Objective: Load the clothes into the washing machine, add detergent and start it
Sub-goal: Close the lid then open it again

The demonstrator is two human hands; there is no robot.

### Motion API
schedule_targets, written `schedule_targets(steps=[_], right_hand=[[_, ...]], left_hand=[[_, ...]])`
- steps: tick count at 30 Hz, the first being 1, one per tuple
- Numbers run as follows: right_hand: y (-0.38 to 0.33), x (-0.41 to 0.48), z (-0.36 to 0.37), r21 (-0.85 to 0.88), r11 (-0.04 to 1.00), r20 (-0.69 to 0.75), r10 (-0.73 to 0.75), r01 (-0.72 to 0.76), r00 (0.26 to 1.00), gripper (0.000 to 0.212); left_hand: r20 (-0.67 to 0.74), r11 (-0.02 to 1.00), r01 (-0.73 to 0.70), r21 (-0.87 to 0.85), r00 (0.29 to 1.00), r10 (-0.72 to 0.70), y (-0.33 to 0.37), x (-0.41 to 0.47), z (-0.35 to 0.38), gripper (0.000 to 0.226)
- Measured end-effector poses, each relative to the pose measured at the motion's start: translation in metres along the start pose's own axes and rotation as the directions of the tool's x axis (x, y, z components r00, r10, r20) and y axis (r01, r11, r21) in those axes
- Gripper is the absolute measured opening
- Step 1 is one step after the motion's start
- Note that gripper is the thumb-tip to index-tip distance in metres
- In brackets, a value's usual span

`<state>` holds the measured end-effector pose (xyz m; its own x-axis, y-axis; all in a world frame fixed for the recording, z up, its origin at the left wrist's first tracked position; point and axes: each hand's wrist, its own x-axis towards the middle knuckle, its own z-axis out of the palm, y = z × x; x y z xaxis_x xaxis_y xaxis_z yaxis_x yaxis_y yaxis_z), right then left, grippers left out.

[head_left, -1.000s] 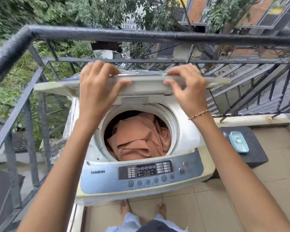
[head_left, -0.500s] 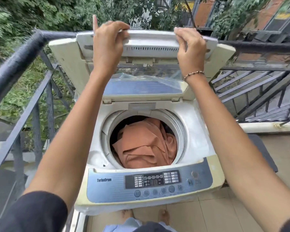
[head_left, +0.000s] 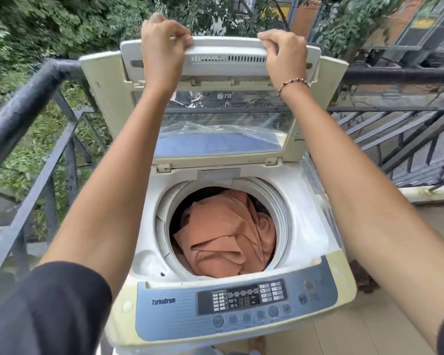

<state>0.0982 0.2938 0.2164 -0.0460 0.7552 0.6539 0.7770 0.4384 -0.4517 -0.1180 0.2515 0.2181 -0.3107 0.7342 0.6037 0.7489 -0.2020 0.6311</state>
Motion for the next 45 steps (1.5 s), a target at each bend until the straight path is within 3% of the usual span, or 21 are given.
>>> schedule_targets(steps=[8,19,26,36,45], right_hand=[[0.0,0.009,0.003,0.007,0.999,0.033,0.046,-0.046,0.998,0.027],[-0.001,0.018,0.006,-0.008,0.997,0.088,0.073,-0.072,0.994,0.029],[0.003,0.016,0.003,-0.044,0.999,0.128,-0.016,0.022,0.992,0.031],[0.003,0.006,0.006,-0.032,0.996,0.058,-0.077,0.079,0.995,0.03],[-0.009,-0.006,0.007,-0.015,0.979,-0.028,-0.203,0.202,0.979,0.03]], left_hand=[[0.005,1.0,0.017,0.007,1.0,-0.017,-0.009,0.015,0.009,0.016],[0.057,0.999,0.03,-0.038,0.998,-0.028,-0.016,0.019,0.007,0.031],[0.137,0.999,-0.048,-0.013,0.989,0.05,-0.018,0.017,-0.001,0.029],[0.055,0.994,-0.089,-0.056,0.994,0.093,-0.024,0.01,-0.002,0.036],[0.001,0.973,-0.23,0.011,0.973,0.23,-0.031,-0.003,-0.006,0.024]])
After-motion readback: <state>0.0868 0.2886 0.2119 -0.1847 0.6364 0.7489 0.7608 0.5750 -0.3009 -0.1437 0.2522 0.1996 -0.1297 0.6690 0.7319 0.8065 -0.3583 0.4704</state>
